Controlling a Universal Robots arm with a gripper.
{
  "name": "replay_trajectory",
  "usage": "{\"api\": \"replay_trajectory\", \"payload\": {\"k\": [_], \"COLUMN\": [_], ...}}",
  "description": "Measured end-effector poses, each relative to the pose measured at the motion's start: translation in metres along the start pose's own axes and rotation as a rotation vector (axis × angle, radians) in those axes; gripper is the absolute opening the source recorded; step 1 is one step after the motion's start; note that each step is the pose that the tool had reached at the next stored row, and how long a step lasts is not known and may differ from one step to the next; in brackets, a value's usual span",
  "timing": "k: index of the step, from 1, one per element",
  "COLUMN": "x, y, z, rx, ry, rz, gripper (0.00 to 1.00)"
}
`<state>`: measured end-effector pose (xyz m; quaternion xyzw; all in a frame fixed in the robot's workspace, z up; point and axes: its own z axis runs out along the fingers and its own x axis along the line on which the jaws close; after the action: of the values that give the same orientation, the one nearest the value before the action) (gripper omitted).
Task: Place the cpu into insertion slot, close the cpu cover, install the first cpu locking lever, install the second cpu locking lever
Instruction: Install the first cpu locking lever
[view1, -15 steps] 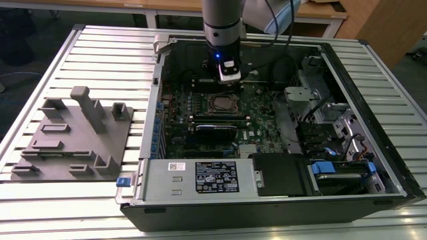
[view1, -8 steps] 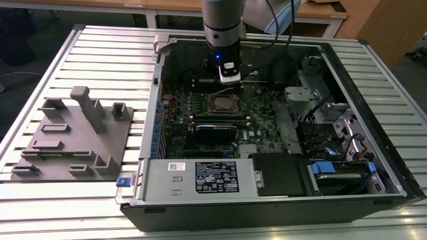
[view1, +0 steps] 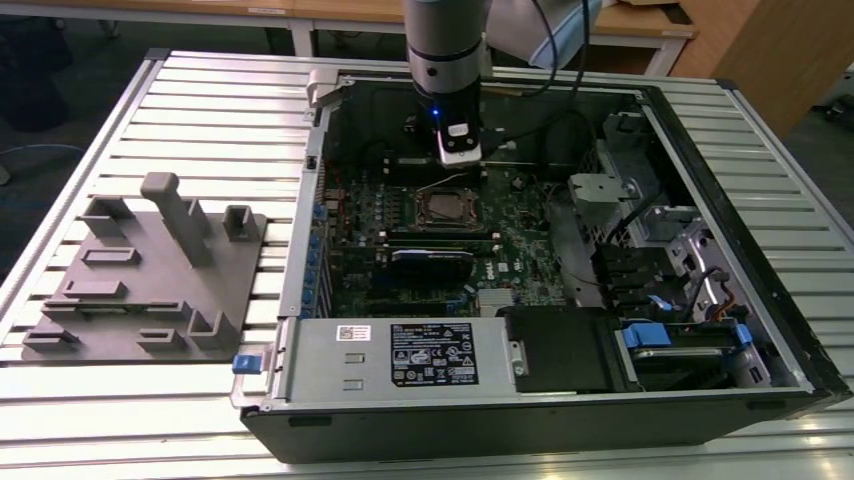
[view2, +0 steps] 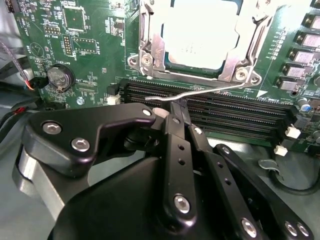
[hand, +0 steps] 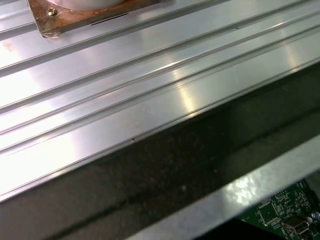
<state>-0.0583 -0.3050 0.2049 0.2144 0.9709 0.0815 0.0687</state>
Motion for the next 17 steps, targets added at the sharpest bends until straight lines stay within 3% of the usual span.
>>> {"api": "replay_trajectory", "payload": {"k": [17], "x": [-0.0002], "y": [0.0003], "z": [-0.0023], "rx": [0.0004], "ry": [0.0003], "rz": [0.000], "gripper": [0.11]}}
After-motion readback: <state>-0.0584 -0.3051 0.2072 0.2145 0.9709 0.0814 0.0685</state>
